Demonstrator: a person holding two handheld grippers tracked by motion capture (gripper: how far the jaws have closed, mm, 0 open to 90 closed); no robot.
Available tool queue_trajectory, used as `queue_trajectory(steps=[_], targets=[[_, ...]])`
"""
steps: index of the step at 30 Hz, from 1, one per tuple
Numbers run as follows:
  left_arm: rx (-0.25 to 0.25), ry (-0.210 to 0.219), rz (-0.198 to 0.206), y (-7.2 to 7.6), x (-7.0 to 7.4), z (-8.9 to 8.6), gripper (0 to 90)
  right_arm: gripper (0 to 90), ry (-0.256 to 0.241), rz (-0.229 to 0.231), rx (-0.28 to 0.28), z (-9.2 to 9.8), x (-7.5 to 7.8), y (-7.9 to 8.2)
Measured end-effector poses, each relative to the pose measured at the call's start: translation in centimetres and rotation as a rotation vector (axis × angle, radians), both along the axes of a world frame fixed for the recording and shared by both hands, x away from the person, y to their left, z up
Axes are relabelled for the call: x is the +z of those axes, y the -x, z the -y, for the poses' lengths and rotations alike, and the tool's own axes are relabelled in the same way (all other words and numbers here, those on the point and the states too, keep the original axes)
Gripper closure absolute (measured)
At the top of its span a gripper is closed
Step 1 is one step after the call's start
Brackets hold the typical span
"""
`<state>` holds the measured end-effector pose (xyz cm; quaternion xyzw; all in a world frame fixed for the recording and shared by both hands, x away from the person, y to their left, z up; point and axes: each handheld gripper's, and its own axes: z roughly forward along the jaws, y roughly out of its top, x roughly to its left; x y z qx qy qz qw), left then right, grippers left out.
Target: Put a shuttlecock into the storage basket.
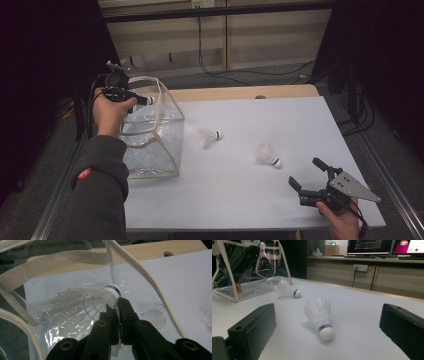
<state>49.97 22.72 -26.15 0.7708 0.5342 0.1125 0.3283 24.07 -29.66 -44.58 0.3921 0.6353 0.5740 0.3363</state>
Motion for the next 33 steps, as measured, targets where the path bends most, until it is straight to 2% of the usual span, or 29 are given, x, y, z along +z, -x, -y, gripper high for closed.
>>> queue_trajectory(steps=[5,19,33], targets=[[0.009,0.004,0.006,-0.08,-0.12,0.05,87.5,1.0,-0.006,-0.003,0.000,-0.01,0.02,0.03],[0.004,-0.007,-0.013,-0.34,-0.67,0.05,87.3,1.0,-0.001,0.000,-0.001,0.04,0.00,0.03],[0.007,-0.013,-0.007,-0.37,-0.92,-0.25,85.3,1.0,-0.003,0.003,0.001,0.01,0.04,0.03]])
